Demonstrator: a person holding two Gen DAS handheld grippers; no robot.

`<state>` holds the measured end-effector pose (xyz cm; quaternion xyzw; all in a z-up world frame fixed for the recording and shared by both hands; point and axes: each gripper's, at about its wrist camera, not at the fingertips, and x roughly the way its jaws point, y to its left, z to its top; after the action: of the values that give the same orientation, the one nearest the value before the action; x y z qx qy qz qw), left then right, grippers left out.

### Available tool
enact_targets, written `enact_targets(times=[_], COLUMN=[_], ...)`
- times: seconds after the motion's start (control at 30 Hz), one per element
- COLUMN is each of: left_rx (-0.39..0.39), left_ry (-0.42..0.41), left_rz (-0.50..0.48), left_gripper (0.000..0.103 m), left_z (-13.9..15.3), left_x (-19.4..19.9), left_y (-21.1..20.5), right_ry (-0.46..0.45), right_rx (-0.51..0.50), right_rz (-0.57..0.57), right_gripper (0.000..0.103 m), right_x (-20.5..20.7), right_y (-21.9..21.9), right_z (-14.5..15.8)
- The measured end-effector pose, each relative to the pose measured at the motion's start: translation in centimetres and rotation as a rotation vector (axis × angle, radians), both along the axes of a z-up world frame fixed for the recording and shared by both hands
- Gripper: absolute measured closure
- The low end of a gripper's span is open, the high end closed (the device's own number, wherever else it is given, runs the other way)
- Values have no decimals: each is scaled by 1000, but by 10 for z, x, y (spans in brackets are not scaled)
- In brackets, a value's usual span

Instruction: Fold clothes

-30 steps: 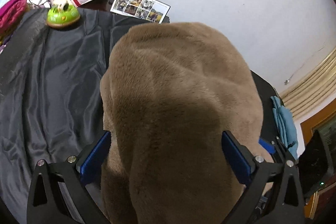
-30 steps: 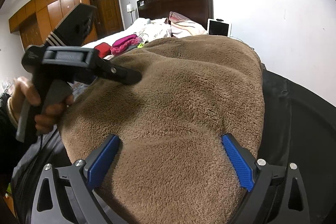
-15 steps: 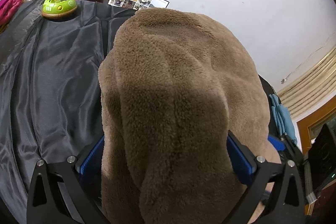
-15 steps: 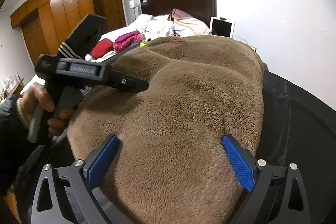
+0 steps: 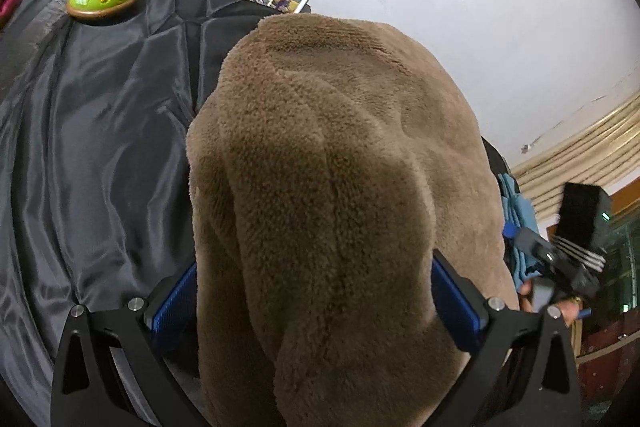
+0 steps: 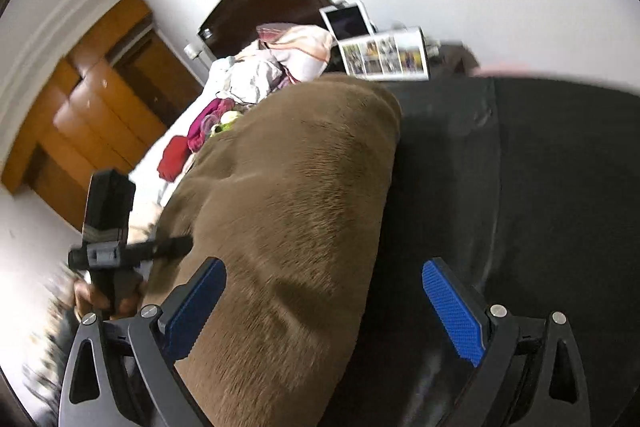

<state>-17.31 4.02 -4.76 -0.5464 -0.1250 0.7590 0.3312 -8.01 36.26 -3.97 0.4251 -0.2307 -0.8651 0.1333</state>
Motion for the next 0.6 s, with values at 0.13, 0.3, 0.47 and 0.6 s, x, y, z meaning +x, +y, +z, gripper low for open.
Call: enact_targets(times=[0.13, 0.3, 0.47, 0.6], left_rx=[24, 56, 99, 134], left_ry=[-10, 2, 1, -1], left_rz=[-34, -71, -80, -86], left_gripper=[0, 0, 0, 0], left_z=[0, 0, 0, -1], left_x=[-3, -4, 0, 3], left_y=[-2, -3, -8, -12], right_ry=[-39, -41, -32, -19], right_rx=[-100, -167, -210, -186], right_rz=[-4, 34, 91, 138], right_gripper=[3, 3, 3, 3], right_x=[-11, -16, -20, -22], right_y=[8, 7, 0, -15], right_z=[-17, -29, -38, -38])
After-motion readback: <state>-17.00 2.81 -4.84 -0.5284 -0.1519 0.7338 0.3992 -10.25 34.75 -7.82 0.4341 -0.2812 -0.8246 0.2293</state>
